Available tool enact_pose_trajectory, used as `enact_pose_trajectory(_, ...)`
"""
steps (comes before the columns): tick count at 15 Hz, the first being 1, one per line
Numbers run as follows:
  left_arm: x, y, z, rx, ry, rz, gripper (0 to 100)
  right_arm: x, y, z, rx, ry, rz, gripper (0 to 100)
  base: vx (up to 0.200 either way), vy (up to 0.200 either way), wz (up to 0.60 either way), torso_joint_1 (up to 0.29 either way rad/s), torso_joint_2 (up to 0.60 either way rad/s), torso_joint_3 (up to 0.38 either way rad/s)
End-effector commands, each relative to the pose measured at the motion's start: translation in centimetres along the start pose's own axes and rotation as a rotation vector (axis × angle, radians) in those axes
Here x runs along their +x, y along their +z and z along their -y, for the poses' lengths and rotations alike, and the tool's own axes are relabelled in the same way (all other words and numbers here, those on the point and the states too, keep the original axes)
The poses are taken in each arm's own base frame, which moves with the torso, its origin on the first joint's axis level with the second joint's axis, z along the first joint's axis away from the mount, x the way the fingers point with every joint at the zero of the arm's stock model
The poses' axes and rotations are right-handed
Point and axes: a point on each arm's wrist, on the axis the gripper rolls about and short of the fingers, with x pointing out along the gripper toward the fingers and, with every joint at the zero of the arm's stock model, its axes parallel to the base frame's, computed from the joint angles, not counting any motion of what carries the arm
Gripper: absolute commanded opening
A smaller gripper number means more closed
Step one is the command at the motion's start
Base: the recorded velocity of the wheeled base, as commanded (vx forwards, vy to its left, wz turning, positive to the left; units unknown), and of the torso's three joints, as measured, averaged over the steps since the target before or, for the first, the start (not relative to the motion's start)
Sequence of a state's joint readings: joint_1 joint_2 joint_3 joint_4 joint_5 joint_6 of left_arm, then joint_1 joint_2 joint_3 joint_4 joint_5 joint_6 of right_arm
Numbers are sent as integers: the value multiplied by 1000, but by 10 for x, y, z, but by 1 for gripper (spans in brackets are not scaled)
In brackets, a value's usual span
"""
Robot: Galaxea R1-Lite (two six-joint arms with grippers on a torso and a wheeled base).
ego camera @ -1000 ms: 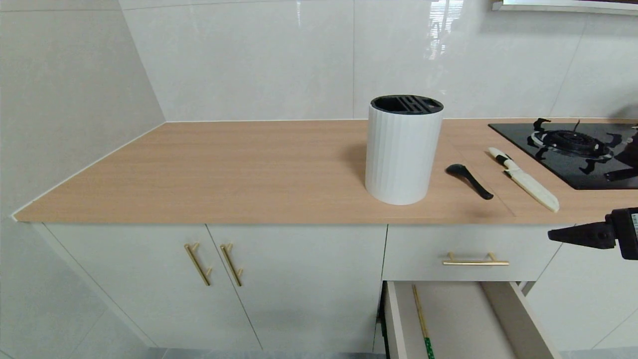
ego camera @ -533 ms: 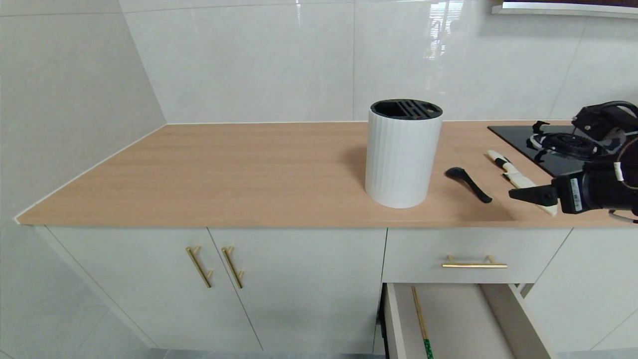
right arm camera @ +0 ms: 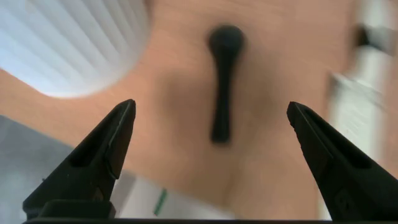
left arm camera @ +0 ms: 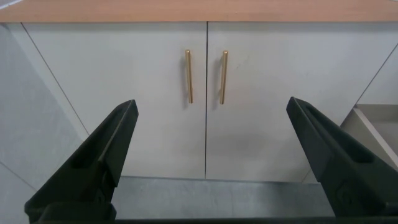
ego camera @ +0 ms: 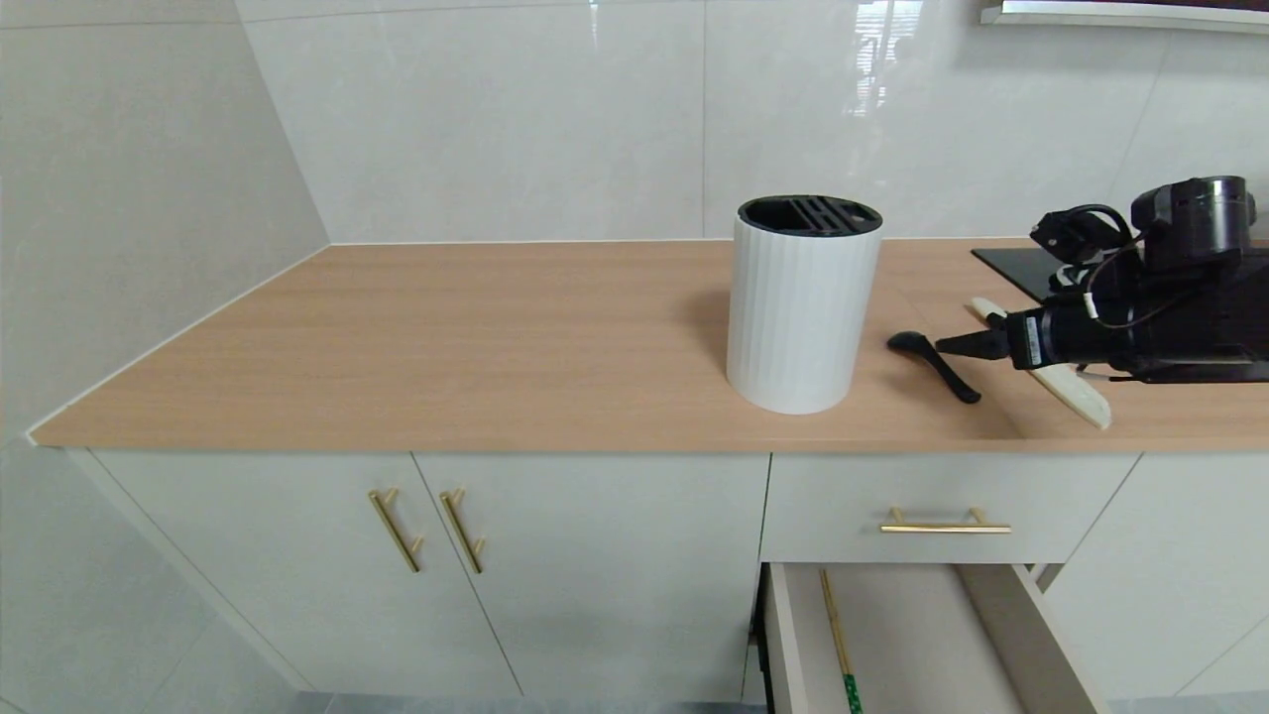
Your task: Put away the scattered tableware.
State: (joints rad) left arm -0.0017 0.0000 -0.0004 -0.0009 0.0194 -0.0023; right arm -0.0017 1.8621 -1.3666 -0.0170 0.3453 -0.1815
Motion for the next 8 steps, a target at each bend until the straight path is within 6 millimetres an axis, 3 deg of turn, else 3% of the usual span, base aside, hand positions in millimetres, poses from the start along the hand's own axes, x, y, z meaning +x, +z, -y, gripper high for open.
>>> enact_pose_trajectory(1,0,0,0,-1,-1,0,100,19,-12,8,20,6,-42,100,0,0,0,0,0,0)
enact_pose_trajectory(8,0,0,0,-1,1,-1,100,41,-24,14,21,8,-44,100,0,0,0,0,0,0)
